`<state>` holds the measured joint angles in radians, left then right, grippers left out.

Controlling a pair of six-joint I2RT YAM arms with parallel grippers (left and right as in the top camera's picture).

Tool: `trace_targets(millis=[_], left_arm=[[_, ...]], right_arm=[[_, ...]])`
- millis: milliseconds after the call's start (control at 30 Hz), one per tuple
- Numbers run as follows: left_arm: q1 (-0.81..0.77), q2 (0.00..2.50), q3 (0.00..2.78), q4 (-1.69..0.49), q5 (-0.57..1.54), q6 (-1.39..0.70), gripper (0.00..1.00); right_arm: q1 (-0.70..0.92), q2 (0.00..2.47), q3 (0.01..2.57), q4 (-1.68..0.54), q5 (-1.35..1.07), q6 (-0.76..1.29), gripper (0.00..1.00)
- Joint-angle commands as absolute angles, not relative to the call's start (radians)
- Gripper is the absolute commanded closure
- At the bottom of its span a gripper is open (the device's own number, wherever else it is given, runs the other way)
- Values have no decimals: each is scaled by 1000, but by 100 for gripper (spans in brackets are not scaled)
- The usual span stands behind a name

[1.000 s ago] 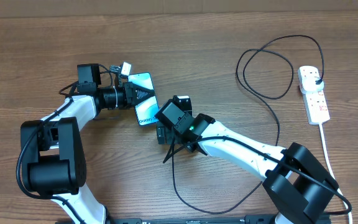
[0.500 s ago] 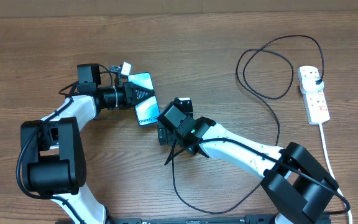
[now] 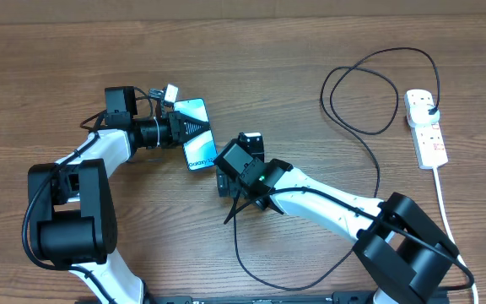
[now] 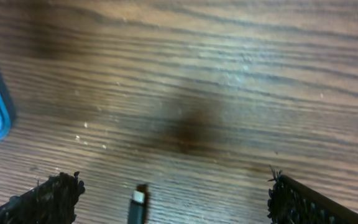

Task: Plug charger to phone and switch on socket
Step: 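Lower the open right gripper over the black USB-C plug on the table, then center the right gripper on the plug and close it around the cable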

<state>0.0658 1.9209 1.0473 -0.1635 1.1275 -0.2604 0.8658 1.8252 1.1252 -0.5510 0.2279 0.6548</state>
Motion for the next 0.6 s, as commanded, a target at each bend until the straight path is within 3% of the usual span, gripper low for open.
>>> trace_targets(millis=[0, 167, 300, 367, 567], left_arm=[[65, 1890, 1052, -156, 1152, -271, 96], [65, 1890, 1052, -155, 1152, -271, 96], [65, 1890, 1052, -155, 1152, -271, 96], [65, 1890, 1052, -152, 1152, -272, 96], [65, 1890, 1052, -152, 1152, -278, 96]], right_arm=[[868, 1846, 1117, -554, 217, 682, 0], [868, 1861, 1117, -556, 205, 738, 3], [876, 1865, 1115, -562, 84, 789, 30], [883, 1865, 1115, -564, 66, 789, 36], [904, 1865, 1115, -604, 65, 852, 40]])
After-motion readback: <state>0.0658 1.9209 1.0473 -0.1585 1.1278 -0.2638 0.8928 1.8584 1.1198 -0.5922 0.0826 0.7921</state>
